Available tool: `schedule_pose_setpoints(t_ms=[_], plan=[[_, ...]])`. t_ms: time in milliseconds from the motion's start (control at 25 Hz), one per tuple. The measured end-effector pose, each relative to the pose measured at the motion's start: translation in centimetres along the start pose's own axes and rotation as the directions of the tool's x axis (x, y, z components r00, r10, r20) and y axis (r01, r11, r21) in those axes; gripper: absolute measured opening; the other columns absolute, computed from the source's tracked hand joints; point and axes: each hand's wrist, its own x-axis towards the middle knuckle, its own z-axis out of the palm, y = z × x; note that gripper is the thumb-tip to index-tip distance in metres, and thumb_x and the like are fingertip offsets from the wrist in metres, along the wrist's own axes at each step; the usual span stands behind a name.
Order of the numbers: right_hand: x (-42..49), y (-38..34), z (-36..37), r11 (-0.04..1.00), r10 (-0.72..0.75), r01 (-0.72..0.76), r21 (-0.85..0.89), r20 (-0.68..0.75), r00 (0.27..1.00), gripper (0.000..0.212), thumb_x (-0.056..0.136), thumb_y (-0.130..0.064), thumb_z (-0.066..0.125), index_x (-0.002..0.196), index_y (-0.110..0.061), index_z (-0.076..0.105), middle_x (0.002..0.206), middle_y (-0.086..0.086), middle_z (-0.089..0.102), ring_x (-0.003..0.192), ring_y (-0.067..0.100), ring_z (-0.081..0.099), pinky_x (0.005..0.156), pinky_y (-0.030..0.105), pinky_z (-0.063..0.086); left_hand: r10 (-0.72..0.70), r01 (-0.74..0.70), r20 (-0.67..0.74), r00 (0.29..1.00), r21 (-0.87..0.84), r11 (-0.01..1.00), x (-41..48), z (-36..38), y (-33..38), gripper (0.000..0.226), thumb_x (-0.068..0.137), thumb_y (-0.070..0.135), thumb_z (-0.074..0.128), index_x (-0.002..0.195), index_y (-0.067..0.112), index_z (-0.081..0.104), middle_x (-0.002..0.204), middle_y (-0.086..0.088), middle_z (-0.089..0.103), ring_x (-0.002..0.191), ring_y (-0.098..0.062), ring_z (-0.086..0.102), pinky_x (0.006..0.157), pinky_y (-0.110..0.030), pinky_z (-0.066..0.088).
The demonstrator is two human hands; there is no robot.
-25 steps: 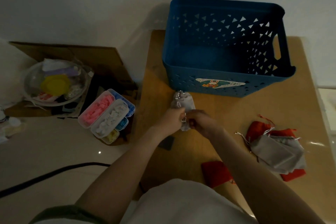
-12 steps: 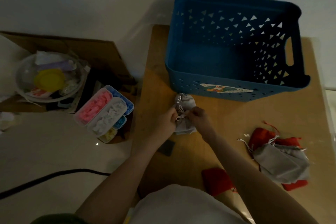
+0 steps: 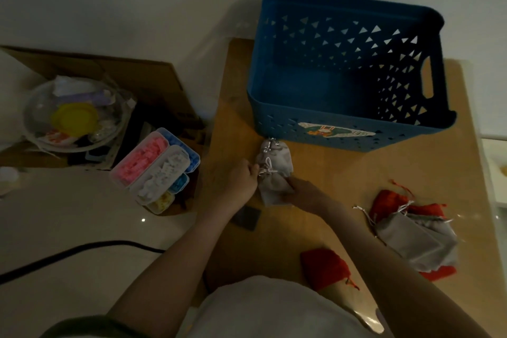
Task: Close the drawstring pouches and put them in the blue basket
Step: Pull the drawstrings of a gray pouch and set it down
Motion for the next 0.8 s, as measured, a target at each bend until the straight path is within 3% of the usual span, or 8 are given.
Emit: schedule_pose_setpoints(t_ms=[80, 160, 360, 440, 520, 640, 720, 800], plan=[[-0.1, 0.2, 0.8, 0.992, 0.021, -0.023, -0.125, -0.020, 1.000, 0.037, 0.096, -0.018, 0.051, 0.130, -0.004, 0.047, 0.130, 0.017, 0.055, 0.115, 0.030, 0.054, 0.080, 0.027, 0.040, 0.130, -0.105, -0.115, 0.985, 0.203, 0.973, -0.8, -0.2, 0.5, 0.012, 0.100, 0.027, 0.038, 0.107, 0.020, 0.046, 0.089, -0.001, 0.056, 0.074, -0.012, 0.054, 0.066, -0.026, 0.047], [-0.4, 0.9, 0.7, 0.982, 0.078, -0.091, -0.164, -0.079, 0.994, 0.031, 0.098, -0.016, 0.047, 0.125, -0.002, 0.049, 0.127, 0.018, 0.056, 0.114, 0.032, 0.055, 0.077, 0.026, 0.039, 0.277, -0.235, -0.152, 0.949, 0.249, 0.940, -1.8, 0.0, 1.8, 0.016, 0.100, 0.025, 0.038, 0.114, 0.018, 0.045, 0.085, 0.001, 0.053, 0.069, -0.010, 0.053, 0.058, -0.021, 0.043], [-3.1, 3.5, -1.3, 0.941, 0.181, -0.259, -0.217, -0.325, 0.928, 0.036, 0.094, -0.016, 0.048, 0.130, -0.010, 0.046, 0.129, 0.014, 0.052, 0.117, 0.033, 0.051, 0.095, 0.038, 0.046, 0.449, -0.420, 0.009, 0.894, 0.372, 0.828, -3.1, 2.4, 4.6, 0.016, 0.101, 0.024, 0.038, 0.106, 0.016, 0.050, 0.092, 0.000, 0.055, 0.075, -0.008, 0.053, 0.056, -0.016, 0.037], [-5.0, 4.9, -2.2, 0.900, 0.237, -0.371, -0.228, -0.458, 0.857, 0.039, 0.093, -0.016, 0.048, 0.132, -0.011, 0.044, 0.130, 0.013, 0.047, 0.122, 0.033, 0.044, 0.099, 0.041, 0.037, 0.431, -0.438, 0.109, 0.896, 0.378, 0.815, -3.6, 3.6, 5.8, 0.014, 0.101, 0.023, 0.038, 0.103, 0.016, 0.050, 0.085, -0.001, 0.057, 0.075, -0.013, 0.056, 0.056, -0.022, 0.041], [-7.1, 6.6, -3.0, 0.853, 0.310, -0.495, -0.166, -0.603, 0.735, 0.044, 0.090, -0.017, 0.050, 0.133, -0.008, 0.041, 0.133, 0.015, 0.042, 0.126, 0.035, 0.037, 0.103, 0.046, 0.030, 0.412, -0.454, 0.192, 0.891, 0.361, 0.814, -4.4, 5.2, 7.0, 0.015, 0.101, 0.023, 0.038, 0.106, 0.016, 0.050, 0.087, -0.001, 0.059, 0.079, -0.016, 0.059, 0.064, -0.029, 0.050], [-9.6, 9.6, -3.7, 0.796, 0.437, -0.605, 0.009, -0.699, 0.566, 0.060, 0.086, -0.027, 0.059, 0.135, -0.003, 0.033, 0.136, 0.018, 0.037, 0.130, 0.037, 0.031, 0.107, 0.050, 0.025, 0.430, -0.472, 0.194, 0.882, 0.326, 0.819, -5.3, 7.6, 7.9, 0.020, 0.102, 0.024, 0.034, 0.119, 0.017, 0.043, 0.097, -0.003, 0.062, 0.086, -0.019, 0.061, 0.077, -0.040, 0.054], [-10.9, 11.0, -4.1, 0.770, 0.531, -0.624, 0.133, -0.676, 0.511, 0.060, 0.086, -0.022, 0.058, 0.136, -0.003, 0.030, 0.138, 0.019, 0.035, 0.132, 0.037, 0.028, 0.107, 0.051, 0.024, 0.442, -0.477, 0.179, 0.879, 0.308, 0.823, -5.7, 8.5, 8.0, 0.022, 0.101, 0.023, 0.035, 0.122, 0.018, 0.040, 0.099, -0.004, 0.062, 0.088, -0.019, 0.061, 0.079, -0.041, 0.055], [-11.6, 12.2, -4.3, 0.767, 0.549, -0.625, 0.142, -0.649, 0.526, 0.045, 0.091, -0.019, 0.048, 0.133, -0.007, 0.039, 0.137, 0.017, 0.041, 0.132, 0.038, 0.029, 0.105, 0.052, 0.024, 0.447, -0.480, 0.175, 0.877, 0.305, 0.822, -5.8, 8.8, 8.0, 0.023, 0.101, 0.023, 0.036, 0.123, 0.019, 0.042, 0.102, -0.003, 0.062, 0.090, -0.018, 0.061, 0.079, -0.040, 0.055]])
